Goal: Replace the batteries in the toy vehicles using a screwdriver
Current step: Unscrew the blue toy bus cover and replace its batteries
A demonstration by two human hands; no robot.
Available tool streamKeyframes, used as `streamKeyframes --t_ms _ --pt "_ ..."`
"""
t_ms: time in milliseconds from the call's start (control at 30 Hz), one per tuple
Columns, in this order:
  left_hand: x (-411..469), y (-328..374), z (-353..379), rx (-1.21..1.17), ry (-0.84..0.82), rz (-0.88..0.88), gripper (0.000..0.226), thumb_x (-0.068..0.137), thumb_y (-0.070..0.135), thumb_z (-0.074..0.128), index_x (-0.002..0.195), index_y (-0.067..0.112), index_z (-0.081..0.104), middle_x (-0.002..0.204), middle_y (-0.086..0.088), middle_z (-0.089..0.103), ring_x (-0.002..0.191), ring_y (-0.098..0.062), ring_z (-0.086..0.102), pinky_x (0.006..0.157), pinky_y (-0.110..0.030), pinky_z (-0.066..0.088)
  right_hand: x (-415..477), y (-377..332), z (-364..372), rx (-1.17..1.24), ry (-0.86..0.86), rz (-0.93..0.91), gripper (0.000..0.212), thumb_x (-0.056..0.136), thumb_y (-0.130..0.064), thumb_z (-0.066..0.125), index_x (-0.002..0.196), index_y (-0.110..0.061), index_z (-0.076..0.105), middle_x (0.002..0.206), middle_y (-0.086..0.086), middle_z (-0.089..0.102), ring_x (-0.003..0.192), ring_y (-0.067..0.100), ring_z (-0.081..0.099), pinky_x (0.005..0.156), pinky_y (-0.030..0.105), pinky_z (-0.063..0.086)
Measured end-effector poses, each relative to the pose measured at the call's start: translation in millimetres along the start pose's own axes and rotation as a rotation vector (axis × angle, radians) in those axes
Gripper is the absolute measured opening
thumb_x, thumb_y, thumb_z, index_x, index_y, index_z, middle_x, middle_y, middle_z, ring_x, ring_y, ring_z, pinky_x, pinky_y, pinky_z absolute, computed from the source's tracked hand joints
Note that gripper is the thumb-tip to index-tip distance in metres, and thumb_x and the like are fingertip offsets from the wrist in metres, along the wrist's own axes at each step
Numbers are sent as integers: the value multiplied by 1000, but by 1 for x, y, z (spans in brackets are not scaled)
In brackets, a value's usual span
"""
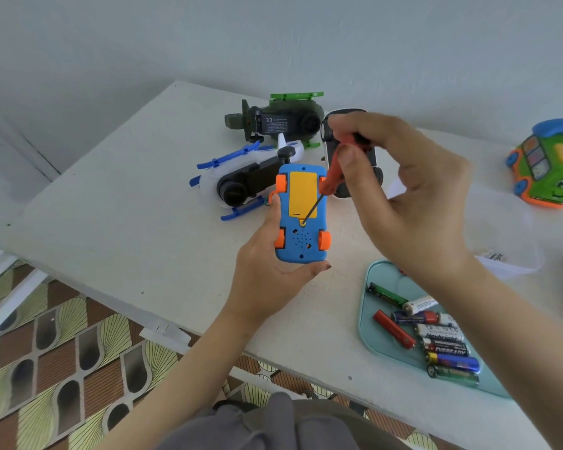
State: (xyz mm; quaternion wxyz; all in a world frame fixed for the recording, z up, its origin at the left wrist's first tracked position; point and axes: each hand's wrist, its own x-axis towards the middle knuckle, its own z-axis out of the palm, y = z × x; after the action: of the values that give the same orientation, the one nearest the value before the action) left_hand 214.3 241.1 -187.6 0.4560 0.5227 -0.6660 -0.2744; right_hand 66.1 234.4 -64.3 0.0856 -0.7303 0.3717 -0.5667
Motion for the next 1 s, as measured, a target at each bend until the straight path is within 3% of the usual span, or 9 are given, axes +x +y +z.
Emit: streamKeyframes --t_ms 100,200,367,500,633,700,833,933,1000 --pt "0 -1 1 -3 -3 -6 107 67 49 74 150 4 25 132 0 58 111 16 51 93 -5 41 1 2 0 -22 43 -19 19 91 -8 60 107 -2 68 100 11 66 90 2 60 81 19 48" --pt "0 -1 1 1 -6 -11 105 68 45 76 150 2 26 131 3 57 111 18 49 91 -2 39 1 4 -1 -46 121 -33 24 83 -18 74 104 -6 69 86 8 63 82 -9 50 74 11 41" --pt "0 -1 0 -25 -17 -17 101 68 36 77 147 -3 29 120 30 48 108 22 49 90 1 37 -2 5 -2 120 78 76 19 89 -5 64 108 -9 61 90 -1 66 80 -1 64 81 14 48" --pt "-1 -1 1 -30 -7 -13 100 67 37 77 147 -2 30 119 30 48 107 23 49 89 1 38 -1 3 -2 36 -2 10 24 93 2 49 112 0 64 92 14 69 83 13 62 84 13 46" --pt "0 -1 0 -28 -19 -4 102 67 40 80 146 -2 31 120 31 47 108 21 50 89 0 39 0 1 0 -49 82 -27 25 84 -14 72 106 -3 68 86 10 65 80 7 57 70 12 42" --pt "-1 -1 0 -21 -27 6 101 67 39 80 146 -3 32 120 31 46 108 22 49 89 0 38 -2 2 1 -18 102 16 24 84 -13 73 105 -4 67 86 4 66 80 6 59 75 11 44" --pt "-1 -3 0 -35 -16 8 102 67 39 77 148 0 29 121 29 46 107 22 49 89 1 38 -5 3 3 108 41 93 18 92 -6 59 110 -4 61 103 3 67 80 12 65 71 27 52" --pt "-1 -2 1 -54 -18 3 103 67 40 77 149 2 28 124 18 55 108 18 51 91 -2 40 -3 4 3 59 7 5 25 93 -4 51 115 -3 63 118 11 62 101 20 65 88 25 49" --pt "-1 0 1 -52 -7 0 102 67 39 79 149 4 29 124 13 59 108 16 53 90 -3 41 -1 3 4 20 35 -36 23 90 -9 60 112 -2 66 110 13 59 96 14 60 83 19 45"
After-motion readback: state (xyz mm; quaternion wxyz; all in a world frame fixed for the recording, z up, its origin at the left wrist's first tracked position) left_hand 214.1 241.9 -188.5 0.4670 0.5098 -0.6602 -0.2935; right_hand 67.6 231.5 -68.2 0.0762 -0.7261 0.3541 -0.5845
